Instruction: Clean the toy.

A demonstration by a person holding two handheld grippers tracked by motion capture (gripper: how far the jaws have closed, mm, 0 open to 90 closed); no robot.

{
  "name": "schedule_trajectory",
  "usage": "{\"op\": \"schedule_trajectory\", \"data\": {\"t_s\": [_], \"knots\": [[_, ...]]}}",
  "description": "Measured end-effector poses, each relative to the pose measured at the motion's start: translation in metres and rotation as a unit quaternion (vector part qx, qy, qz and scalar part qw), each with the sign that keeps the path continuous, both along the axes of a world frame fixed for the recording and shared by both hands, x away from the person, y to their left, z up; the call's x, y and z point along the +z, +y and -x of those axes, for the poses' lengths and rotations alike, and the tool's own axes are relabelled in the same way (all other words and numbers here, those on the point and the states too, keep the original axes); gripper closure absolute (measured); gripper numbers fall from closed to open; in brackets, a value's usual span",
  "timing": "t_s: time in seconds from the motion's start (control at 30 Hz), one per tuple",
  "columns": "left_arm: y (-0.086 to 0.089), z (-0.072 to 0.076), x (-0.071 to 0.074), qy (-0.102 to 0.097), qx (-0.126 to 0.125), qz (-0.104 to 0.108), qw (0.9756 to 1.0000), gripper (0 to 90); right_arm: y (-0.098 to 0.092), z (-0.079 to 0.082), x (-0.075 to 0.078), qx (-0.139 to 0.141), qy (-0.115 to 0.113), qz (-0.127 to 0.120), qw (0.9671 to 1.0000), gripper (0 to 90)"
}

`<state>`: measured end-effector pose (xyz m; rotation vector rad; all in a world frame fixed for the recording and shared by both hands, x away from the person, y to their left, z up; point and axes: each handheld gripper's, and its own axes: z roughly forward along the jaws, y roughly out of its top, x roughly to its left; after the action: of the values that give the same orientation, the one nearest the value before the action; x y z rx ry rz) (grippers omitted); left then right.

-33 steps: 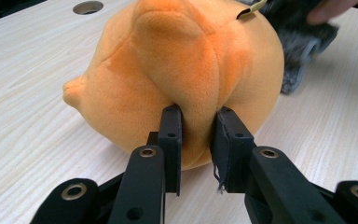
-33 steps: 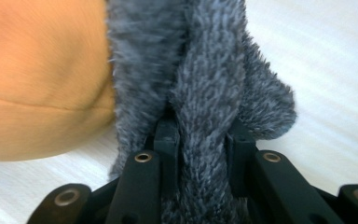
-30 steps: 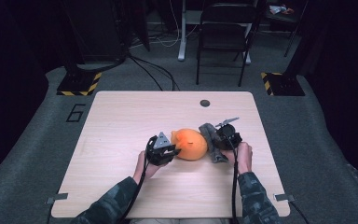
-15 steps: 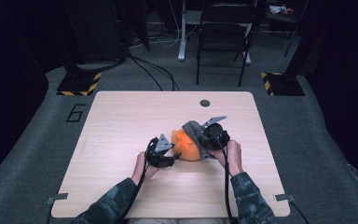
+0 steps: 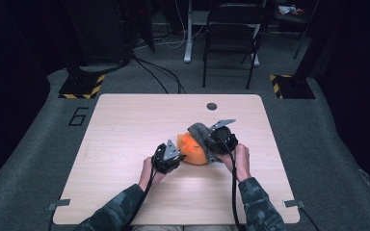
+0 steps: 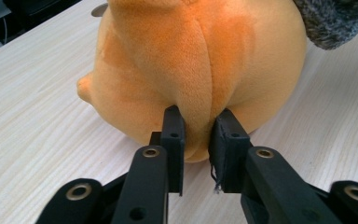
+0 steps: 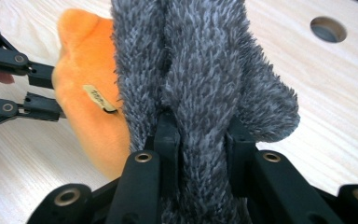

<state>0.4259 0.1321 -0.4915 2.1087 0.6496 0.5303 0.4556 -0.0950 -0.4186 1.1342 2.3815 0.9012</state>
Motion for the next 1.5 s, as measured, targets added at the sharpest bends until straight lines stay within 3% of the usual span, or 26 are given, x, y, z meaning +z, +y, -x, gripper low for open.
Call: {"op": "schedule_trajectory", "data": {"t_s": [0.1, 0.13, 0.23, 0.37, 0.5, 0.6, 0.63, 0.73, 1.33, 1.43, 1.5], "knots": [[0.003, -0.002, 0.005, 0.020, 0.006, 0.022, 0.9995, 78.2, 0.000, 0.004, 0.008, 0.003, -0.011, -0.004, 0.9999, 71.8], [0.003, -0.002, 0.005, 0.020, 0.006, 0.022, 0.9995, 78.3, 0.000, 0.006, 0.011, 0.004, -0.016, -0.009, 0.9998, 71.8], [0.006, -0.001, 0.015, 0.043, 0.008, 0.050, 0.9978, 78.3, 0.004, 0.012, 0.023, 0.018, -0.024, -0.032, 0.9990, 71.9], [0.004, 0.002, 0.020, 0.039, 0.005, 0.053, 0.9978, 77.8, 0.016, 0.022, 0.033, 0.044, -0.035, -0.041, 0.9976, 71.9], [0.001, 0.002, 0.016, 0.040, 0.001, 0.037, 0.9985, 76.4, 0.027, 0.019, 0.017, 0.045, -0.034, 0.007, 0.9984, 71.8], [0.002, 0.001, 0.015, 0.039, -0.003, 0.033, 0.9987, 75.0, 0.024, 0.015, 0.009, 0.036, -0.026, 0.000, 0.9990, 71.6], [0.002, 0.001, 0.014, 0.030, -0.002, 0.032, 0.9990, 74.4, 0.022, 0.014, 0.009, 0.035, -0.028, 0.003, 0.9990, 71.5], [0.002, 0.001, 0.014, 0.028, -0.008, 0.026, 0.9992, 73.9, 0.020, 0.013, 0.007, 0.031, -0.037, 0.014, 0.9987, 71.4], [0.005, -0.003, 0.009, 0.022, -0.006, 0.027, 0.9994, 74.1, -0.011, -0.007, -0.019, -0.023, 0.021, 0.030, 0.9990, 71.4], [0.006, -0.003, 0.009, 0.025, -0.007, 0.028, 0.9993, 74.0, -0.014, -0.009, -0.032, -0.040, 0.022, 0.069, 0.9966, 71.7], [0.005, -0.003, 0.009, 0.026, -0.007, 0.030, 0.9992, 74.1, -0.017, -0.013, -0.040, -0.047, 0.038, 0.059, 0.9964, 71.7]]}}
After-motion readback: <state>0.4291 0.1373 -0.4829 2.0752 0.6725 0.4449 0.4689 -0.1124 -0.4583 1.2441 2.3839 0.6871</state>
